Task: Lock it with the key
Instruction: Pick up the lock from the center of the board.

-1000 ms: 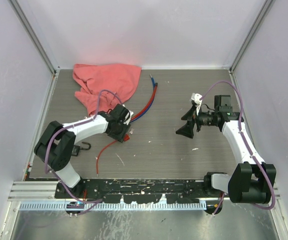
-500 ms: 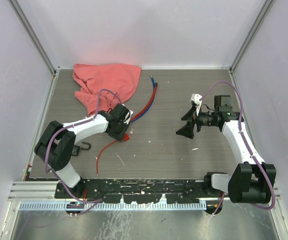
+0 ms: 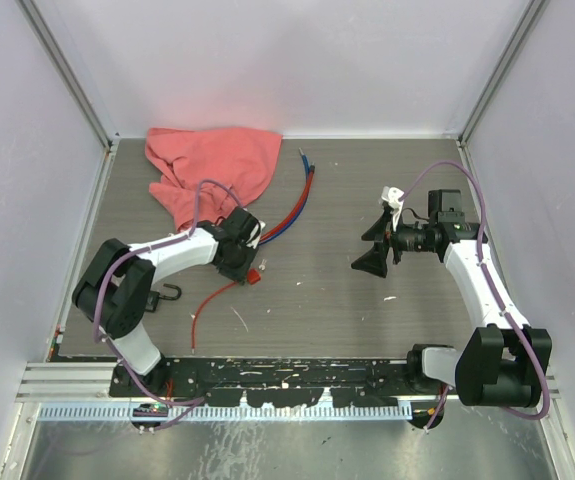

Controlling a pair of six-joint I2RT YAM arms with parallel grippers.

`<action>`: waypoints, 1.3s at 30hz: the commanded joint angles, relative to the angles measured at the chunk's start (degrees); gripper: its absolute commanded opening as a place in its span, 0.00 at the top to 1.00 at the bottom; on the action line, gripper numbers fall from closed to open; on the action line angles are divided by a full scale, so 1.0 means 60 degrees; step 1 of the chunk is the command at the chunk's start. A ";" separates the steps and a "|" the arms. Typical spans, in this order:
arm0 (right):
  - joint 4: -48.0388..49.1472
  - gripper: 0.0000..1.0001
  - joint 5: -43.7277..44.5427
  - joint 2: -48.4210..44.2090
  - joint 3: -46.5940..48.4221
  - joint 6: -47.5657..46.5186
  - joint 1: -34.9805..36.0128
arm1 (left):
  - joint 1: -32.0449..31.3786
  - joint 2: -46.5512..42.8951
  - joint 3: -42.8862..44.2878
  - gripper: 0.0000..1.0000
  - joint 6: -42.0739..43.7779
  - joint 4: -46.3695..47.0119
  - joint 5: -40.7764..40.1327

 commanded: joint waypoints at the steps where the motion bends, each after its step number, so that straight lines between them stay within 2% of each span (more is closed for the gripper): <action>1: 0.0028 0.00 -0.0344 -0.0098 0.0401 -0.0172 0.0041 | 0.0044 0.0060 0.0163 0.77 -0.0228 0.0148 0.0237; 4: 0.0029 0.00 -0.0406 -0.0107 0.0409 -0.0172 0.0032 | 0.0048 0.0058 0.0115 0.82 -0.0282 0.0188 0.0283; 10: 0.0028 0.00 -0.0597 -0.0088 0.0388 -0.0150 0.0040 | 0.0048 -0.0175 -0.0013 0.99 -0.0300 0.0291 0.0306; 17: 0.0028 0.00 -0.1011 -0.0022 0.0345 -0.0086 0.0040 | -0.0134 -0.1121 -0.0365 1.00 -0.0412 0.0779 0.0292; 25: 0.0262 0.00 -0.1993 0.0352 0.0248 0.0479 0.0044 | -0.0648 -0.2670 -0.1255 1.00 -0.1135 0.2258 0.0292; 27: 0.0684 0.00 -0.2189 0.0409 0.0113 0.1012 0.0042 | -0.0829 -0.3094 -0.1556 1.00 -0.1450 0.2816 0.0270; 30: 0.2128 0.00 -0.2308 0.0406 -0.0281 0.2410 0.0065 | -0.1268 -0.3712 -0.1940 1.00 -0.1823 0.3677 0.0016; 34: 0.4935 0.00 -0.1599 0.0277 -0.1138 0.5356 0.0202 | -0.1952 -0.4264 -0.2101 1.00 -0.2017 0.4393 -0.0880; 39: 0.7621 0.00 -0.1235 0.0315 -0.1847 0.8234 0.0519 | -0.2832 -0.4397 -0.2108 1.00 -0.2138 0.5277 -0.1993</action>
